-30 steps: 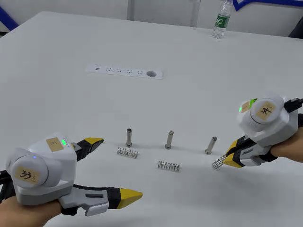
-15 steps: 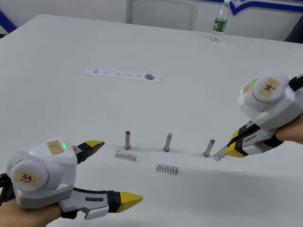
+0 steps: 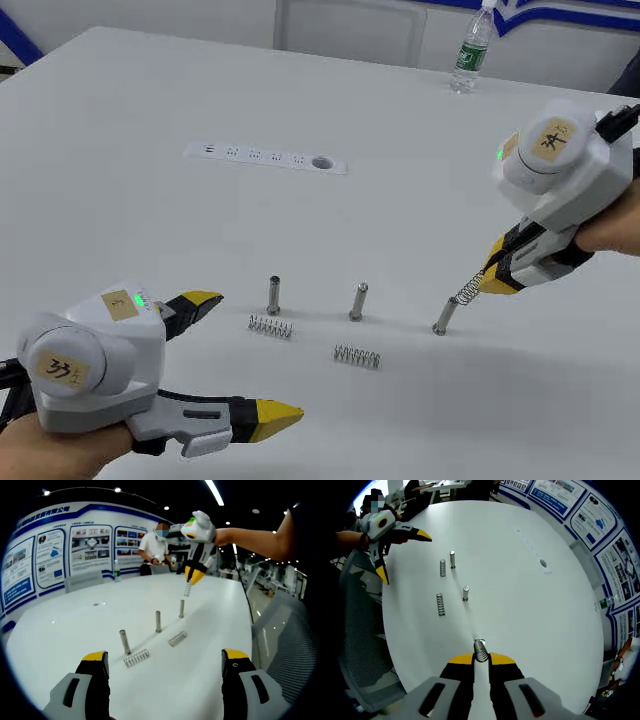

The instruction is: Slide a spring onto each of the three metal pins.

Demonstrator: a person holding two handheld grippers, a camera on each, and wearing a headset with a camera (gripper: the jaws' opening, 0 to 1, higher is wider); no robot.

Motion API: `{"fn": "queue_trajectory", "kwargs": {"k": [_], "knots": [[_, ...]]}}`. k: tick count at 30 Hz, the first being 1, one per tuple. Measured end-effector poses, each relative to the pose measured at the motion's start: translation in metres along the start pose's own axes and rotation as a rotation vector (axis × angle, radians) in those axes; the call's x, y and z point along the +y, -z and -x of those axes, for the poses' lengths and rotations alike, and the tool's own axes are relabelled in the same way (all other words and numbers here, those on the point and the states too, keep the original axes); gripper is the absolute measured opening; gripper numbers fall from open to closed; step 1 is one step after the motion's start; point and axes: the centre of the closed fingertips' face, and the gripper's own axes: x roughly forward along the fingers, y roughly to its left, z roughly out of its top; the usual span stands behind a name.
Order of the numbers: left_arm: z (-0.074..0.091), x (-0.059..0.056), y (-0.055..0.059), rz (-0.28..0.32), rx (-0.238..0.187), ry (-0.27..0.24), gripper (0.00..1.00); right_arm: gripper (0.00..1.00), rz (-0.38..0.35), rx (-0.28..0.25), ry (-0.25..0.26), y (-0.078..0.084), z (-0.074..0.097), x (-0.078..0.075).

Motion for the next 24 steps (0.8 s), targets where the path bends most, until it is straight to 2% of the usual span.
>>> {"fn": "queue_trajectory", "kwargs": {"k": [15,24], "knots": [[-0.001,0.003,0.003,0.01,0.001,-0.01,0.95,0.12,0.008,0.047,-0.023,0.004,-0.012,-0.005],[0.0,0.004,0.004,0.014,0.003,-0.014,0.95,0.12,0.006,0.057,-0.03,0.005,-0.016,-0.005]]}}
